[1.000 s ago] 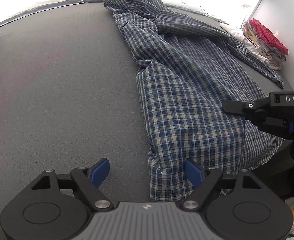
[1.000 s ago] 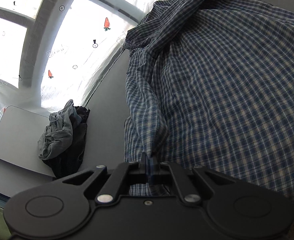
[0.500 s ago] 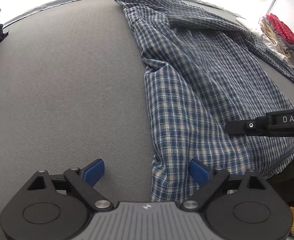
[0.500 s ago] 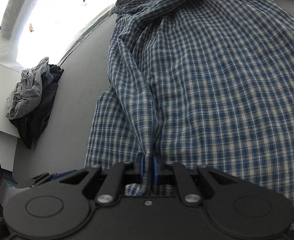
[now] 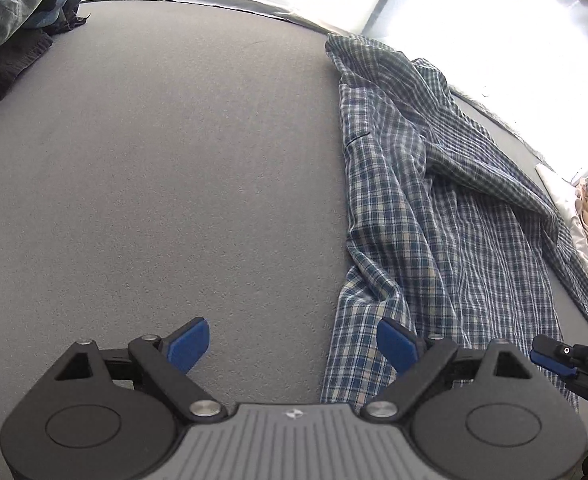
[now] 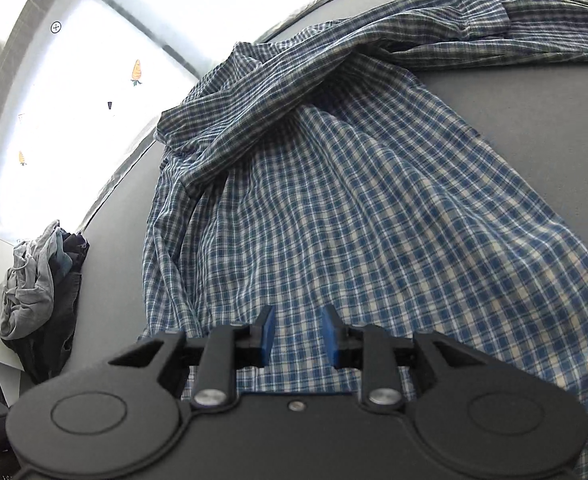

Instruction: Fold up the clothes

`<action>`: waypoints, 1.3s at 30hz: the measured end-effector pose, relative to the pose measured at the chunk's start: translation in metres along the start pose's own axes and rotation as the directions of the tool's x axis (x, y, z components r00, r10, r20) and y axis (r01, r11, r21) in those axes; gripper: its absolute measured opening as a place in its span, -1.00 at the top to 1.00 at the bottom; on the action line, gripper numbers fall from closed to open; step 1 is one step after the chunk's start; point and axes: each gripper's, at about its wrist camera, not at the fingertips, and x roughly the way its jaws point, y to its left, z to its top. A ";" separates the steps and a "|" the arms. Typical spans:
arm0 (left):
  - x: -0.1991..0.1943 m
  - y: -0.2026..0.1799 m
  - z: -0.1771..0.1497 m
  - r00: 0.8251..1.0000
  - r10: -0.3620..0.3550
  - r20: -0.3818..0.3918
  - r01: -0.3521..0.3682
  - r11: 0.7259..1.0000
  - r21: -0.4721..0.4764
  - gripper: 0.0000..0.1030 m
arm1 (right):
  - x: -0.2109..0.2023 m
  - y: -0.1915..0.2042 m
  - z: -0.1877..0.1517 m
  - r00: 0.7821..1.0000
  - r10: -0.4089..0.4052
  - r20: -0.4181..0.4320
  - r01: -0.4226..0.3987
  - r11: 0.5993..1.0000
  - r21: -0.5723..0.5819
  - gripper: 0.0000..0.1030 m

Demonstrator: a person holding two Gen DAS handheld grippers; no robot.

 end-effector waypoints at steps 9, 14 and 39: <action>0.046 -0.021 0.078 0.999 -0.040 0.028 0.040 0.999 -0.007 -0.63 | 0.002 -0.028 0.092 0.972 -0.137 0.191 0.142 0.990 -0.013 0.47; 0.088 -0.030 0.142 0.996 -0.060 0.067 0.061 0.998 -0.012 -0.63 | 0.017 -0.038 0.150 0.932 -0.236 0.276 0.250 0.968 -0.016 0.45; 0.227 -0.064 0.306 0.974 -0.155 0.166 0.151 0.988 0.036 0.93 | 0.075 -0.068 0.251 0.801 -0.463 0.379 0.558 0.807 -0.193 0.91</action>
